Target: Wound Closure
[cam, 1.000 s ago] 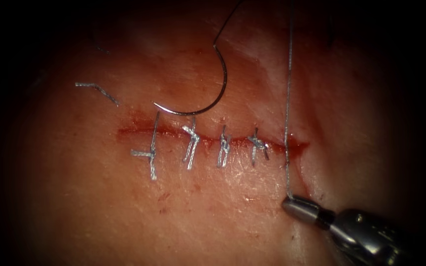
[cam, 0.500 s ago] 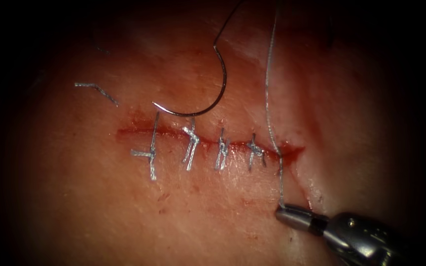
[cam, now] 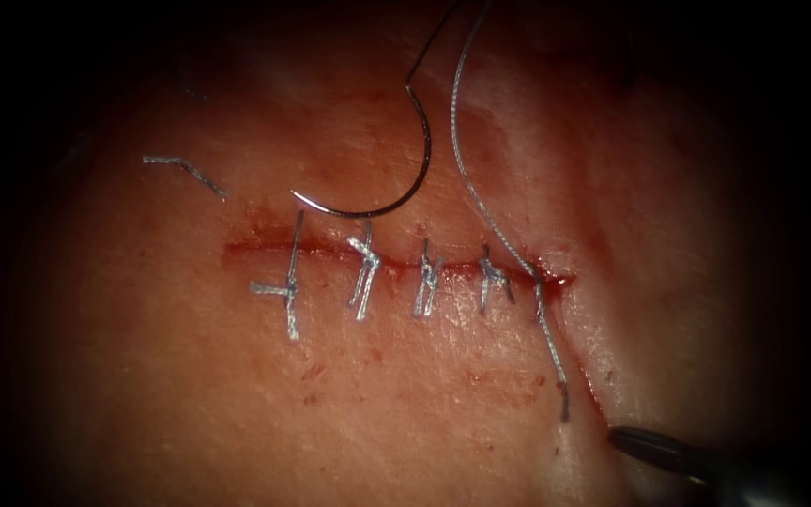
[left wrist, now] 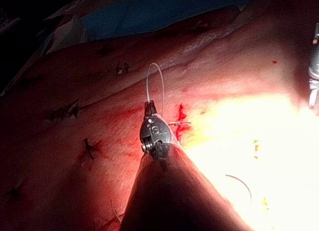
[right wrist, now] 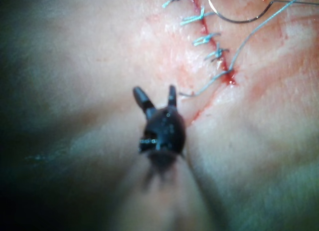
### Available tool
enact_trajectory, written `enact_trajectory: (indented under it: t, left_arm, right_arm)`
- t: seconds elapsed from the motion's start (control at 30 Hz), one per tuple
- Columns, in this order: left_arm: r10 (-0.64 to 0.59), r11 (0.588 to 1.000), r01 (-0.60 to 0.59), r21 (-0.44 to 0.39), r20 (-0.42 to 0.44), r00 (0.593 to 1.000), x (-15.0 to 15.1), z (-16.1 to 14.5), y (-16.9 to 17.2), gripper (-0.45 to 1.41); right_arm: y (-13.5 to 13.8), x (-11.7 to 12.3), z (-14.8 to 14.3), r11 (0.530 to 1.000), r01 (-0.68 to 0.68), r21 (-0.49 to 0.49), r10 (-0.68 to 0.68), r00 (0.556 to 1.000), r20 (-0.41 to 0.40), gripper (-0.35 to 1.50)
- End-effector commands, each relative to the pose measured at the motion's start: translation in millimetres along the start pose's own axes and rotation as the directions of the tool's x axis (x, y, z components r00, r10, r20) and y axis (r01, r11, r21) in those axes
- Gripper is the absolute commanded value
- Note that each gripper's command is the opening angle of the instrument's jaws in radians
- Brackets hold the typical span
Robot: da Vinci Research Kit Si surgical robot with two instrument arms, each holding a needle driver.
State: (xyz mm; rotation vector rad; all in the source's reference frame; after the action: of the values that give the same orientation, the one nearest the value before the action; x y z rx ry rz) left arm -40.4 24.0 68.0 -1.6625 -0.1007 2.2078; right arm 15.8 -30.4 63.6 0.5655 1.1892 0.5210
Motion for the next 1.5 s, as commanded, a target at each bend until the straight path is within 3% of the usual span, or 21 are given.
enact_trajectory:
  t: [0.03, 0.23, 0.5, 0.87, 1.1, 1.5]
  left_arm:
    - [-0.01, 1.0, 0.01, 0.003, -0.024, 1.0, 1.2, 0.0, 0.5, -0.45]
    - [-0.046, 0.999, 0.047, 0.018, -0.056, 0.997, 5.0, -2.1, 2.3, -0.45]
    - [-0.06, 0.998, 0.062, 0.032, -0.055, 0.997, 7.5, -5.0, 7.3, -0.45]
    - [-0.05, 0.998, 0.052, 0.04, -0.044, 0.998, 8.2, -8.6, 11.8, -0.45]
    - [-0.069, 0.996, 0.072, 0.044, -0.052, 0.996, 7.9, -9.7, 14.4, -0.45]
    - [-0.104, 0.993, 0.107, 0.053, -0.058, 0.993, 5.9, -10.4, 18.6, -0.45]
  right_arm:
    - [1.3, 1.7, 0.0, 1.0, 0.008, -0.01, -0.008, 1.0, -0.005, 1.23]
    - [5.3, 5.2, 1.3, 0.997, -0.002, -0.08, -0.002, 0.999, -0.047, 1.11]
    - [11.9, 7.4, 7.2, 0.987, -0.016, -0.157, 0.002, 0.996, -0.089, 0.88]
    - [14.7, 7.9, 14.9, 0.976, -0.014, -0.217, -0.011, 0.994, -0.111, 0.76]
    - [17.2, 7.5, 16.8, 0.971, -0.011, -0.238, -0.017, 0.993, -0.116, 0.71]
    - [21.2, 8.1, 16.6, 0.941, -0.034, -0.337, -0.021, 0.987, -0.159, 0.68]
